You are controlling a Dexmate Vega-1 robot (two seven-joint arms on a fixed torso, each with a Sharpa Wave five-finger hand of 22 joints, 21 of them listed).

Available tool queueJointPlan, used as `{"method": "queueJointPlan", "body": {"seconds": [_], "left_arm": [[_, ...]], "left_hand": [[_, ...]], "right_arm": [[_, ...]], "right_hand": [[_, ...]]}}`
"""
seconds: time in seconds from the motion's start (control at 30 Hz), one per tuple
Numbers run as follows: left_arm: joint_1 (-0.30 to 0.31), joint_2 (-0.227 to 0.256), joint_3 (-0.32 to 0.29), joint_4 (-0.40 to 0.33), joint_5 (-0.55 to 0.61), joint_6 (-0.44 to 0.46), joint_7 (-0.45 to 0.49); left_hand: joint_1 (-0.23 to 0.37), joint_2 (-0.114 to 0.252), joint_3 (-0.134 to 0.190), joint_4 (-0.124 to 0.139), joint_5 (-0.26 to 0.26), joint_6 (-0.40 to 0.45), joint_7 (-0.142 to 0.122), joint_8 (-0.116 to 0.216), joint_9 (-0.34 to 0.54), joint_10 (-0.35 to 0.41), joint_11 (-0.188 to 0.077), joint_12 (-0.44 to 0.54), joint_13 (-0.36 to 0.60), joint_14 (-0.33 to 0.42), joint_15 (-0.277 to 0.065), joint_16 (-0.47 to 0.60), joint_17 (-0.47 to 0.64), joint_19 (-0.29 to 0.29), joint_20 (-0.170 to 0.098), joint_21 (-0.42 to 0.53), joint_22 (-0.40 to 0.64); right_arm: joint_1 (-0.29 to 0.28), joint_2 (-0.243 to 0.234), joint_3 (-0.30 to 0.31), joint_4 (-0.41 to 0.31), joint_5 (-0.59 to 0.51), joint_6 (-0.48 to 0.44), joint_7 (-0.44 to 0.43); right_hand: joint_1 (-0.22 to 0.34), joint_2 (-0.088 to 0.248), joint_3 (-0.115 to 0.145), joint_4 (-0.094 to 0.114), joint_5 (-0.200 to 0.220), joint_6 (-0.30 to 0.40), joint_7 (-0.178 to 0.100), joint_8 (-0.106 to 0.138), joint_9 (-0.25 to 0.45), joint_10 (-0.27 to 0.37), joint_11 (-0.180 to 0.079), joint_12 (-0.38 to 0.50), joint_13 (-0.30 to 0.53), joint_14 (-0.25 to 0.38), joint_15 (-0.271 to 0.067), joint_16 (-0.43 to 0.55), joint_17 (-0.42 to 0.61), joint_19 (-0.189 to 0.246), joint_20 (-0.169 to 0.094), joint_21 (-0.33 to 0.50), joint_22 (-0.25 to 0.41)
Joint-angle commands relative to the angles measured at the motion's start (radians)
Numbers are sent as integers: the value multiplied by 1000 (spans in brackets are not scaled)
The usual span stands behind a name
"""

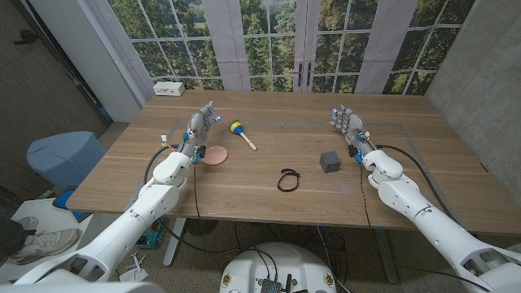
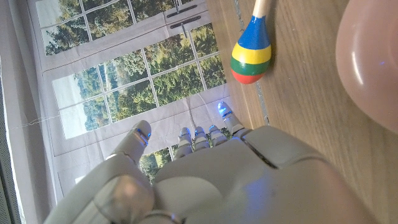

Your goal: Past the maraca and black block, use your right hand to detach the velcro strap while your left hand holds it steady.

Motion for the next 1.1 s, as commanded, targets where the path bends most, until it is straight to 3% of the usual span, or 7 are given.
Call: {"method": "queueJointPlan", "body": {"seconds": [0.03,0.2,0.4,0.9,1.1], "left_arm": [[-8,10,26,-42,145,-3,115],[-14,19,44,-80,226,25,180],[-17,31,61,-125,307,56,236],[-27,49,99,-209,420,140,283],[-21,61,108,-245,457,159,293]], "left_hand": [[2,11,5,-10,-1,21,-6,7,3,16,2,9,2,13,-15,10,4,-3,12,-2,2],[5,3,3,-33,-3,45,-6,9,4,25,6,8,3,34,-8,10,1,22,31,-6,3],[11,-3,2,-50,-6,53,-10,8,4,24,4,6,3,38,-7,7,0,31,31,-11,3],[25,-35,-10,-106,-14,89,-13,10,5,52,1,11,3,53,-10,2,0,49,32,-30,3],[28,-38,-12,-115,-15,93,-14,9,5,60,0,12,4,57,-11,2,0,52,33,-34,3]], "right_arm": [[-18,-4,8,-5,2,-6,-22],[-22,-2,14,11,9,0,-20],[-24,4,14,30,12,5,-19],[-46,2,26,46,18,33,-14],[-59,4,32,48,25,48,-10]], "right_hand": [[9,-6,4,-13,-2,12,2,6,4,14,6,7,-2,11,3,5,-3,15,-16,-4,2],[15,-6,6,-23,-3,16,3,7,4,18,10,7,-6,13,3,5,-6,18,-14,-9,2],[21,-6,8,-31,-5,21,5,7,4,21,11,8,-9,15,7,6,-9,21,-11,-13,3],[32,-4,12,-49,-8,31,8,8,5,29,13,9,-17,18,9,8,-15,28,-4,-24,3],[34,-4,12,-54,-9,34,10,8,5,31,14,10,-19,18,10,8,-16,30,-1,-27,3]]}}
